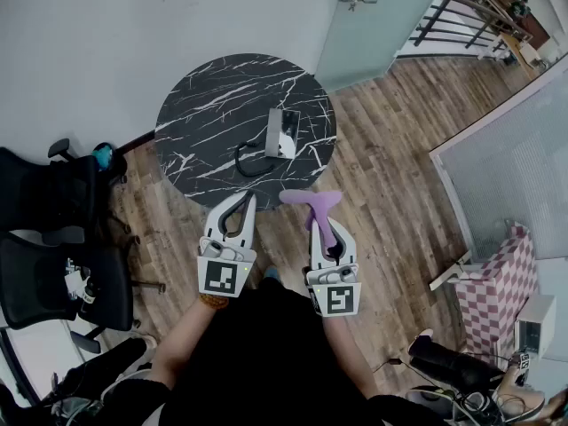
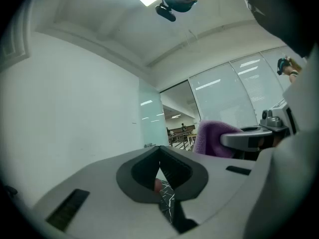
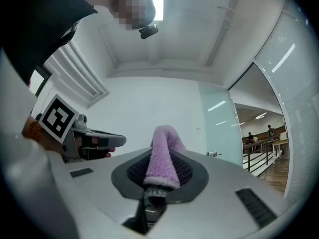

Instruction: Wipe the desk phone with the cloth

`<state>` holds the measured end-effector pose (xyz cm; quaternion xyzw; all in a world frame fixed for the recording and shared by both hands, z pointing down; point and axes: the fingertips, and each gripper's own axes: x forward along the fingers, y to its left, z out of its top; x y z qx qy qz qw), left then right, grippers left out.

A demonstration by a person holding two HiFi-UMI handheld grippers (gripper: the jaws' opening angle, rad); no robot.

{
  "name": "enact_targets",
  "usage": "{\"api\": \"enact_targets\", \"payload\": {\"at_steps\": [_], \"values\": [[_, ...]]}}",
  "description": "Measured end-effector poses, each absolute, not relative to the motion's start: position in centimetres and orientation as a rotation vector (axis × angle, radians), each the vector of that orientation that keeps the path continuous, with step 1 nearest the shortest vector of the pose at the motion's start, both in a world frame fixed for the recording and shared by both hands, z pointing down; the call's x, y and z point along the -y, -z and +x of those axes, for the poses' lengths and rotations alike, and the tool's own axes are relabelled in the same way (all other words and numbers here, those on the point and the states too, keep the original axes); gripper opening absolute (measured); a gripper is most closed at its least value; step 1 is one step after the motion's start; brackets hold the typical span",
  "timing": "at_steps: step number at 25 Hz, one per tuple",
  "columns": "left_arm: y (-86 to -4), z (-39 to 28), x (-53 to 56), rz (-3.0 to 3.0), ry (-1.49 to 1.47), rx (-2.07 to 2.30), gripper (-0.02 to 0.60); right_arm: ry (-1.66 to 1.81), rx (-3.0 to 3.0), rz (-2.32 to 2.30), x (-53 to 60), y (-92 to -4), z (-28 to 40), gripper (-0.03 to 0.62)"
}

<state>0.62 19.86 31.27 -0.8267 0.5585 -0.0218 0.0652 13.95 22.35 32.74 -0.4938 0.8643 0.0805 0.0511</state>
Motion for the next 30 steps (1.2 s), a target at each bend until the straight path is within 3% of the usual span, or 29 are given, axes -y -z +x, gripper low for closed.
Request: {"api": "enact_targets", "payload": {"at_steps": [30], "values": [[-32.7, 3.0, -17.5, -2.426, 0.151, -1.825, 0.012, -0.072, -2.662, -1.468, -18.0, -35.5, 19.0, 0.058]]}}
